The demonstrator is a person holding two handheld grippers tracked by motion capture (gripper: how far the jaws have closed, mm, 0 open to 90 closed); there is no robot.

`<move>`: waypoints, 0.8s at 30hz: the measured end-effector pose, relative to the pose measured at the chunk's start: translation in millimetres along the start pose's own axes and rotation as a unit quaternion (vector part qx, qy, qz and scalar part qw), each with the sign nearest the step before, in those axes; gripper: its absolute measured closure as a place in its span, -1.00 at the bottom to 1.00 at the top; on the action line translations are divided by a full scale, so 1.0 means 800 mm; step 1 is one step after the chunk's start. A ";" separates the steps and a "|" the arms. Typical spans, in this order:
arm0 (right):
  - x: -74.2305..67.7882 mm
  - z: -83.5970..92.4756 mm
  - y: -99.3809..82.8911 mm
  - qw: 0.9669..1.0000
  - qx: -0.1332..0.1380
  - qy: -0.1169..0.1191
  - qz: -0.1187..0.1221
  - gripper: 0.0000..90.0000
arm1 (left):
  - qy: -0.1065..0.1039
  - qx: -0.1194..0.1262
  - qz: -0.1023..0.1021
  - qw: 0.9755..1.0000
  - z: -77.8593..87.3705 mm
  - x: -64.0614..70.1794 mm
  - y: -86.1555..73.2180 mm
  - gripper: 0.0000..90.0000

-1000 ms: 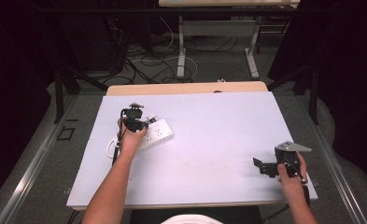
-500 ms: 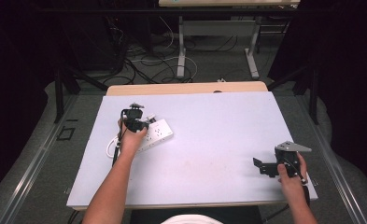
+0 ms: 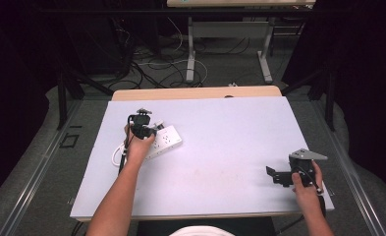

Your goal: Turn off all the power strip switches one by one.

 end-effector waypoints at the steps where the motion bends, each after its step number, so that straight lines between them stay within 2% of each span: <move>1: -0.001 0.000 0.000 1.000 0.001 0.004 -0.005 -1.00 | 0.000 -0.001 0.000 1.000 0.000 0.000 0.000 1.00; 7: -0.001 0.000 0.000 1.000 0.003 0.000 -0.010 -1.00 | -0.001 -0.001 -0.002 1.000 0.001 0.003 0.002 1.00; 11: 0.000 0.000 0.000 1.000 0.001 0.002 -0.003 -1.00 | -0.002 -0.001 -0.010 1.000 0.003 0.006 0.005 1.00; 12: -0.001 -0.001 0.001 1.000 0.007 -0.004 -0.006 -1.00 | -0.002 0.001 -0.010 1.000 0.003 0.007 0.005 1.00; 14: 0.000 0.000 0.000 1.000 0.000 -0.001 0.000 -1.00 | -0.003 0.001 -0.007 1.000 0.003 0.008 0.007 1.00; 17: -0.002 -0.001 0.000 1.000 0.004 0.001 -0.009 -1.00 | -0.001 0.001 -0.011 1.000 0.004 0.010 0.009 1.00; 24: -0.002 -0.002 0.000 1.000 0.005 0.001 -0.009 -1.00 | -0.003 0.004 -0.021 1.000 0.008 0.019 0.019 1.00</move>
Point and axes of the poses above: each handheld gripper's, and its own axes: z roughly backward along the jaws, y roughly out of its top, x roughly to its right, the point moved 7 cm from there along -z, roughly forward along the jaws, and after that the axes turned 1 degree about z, right-handed, at the moved point
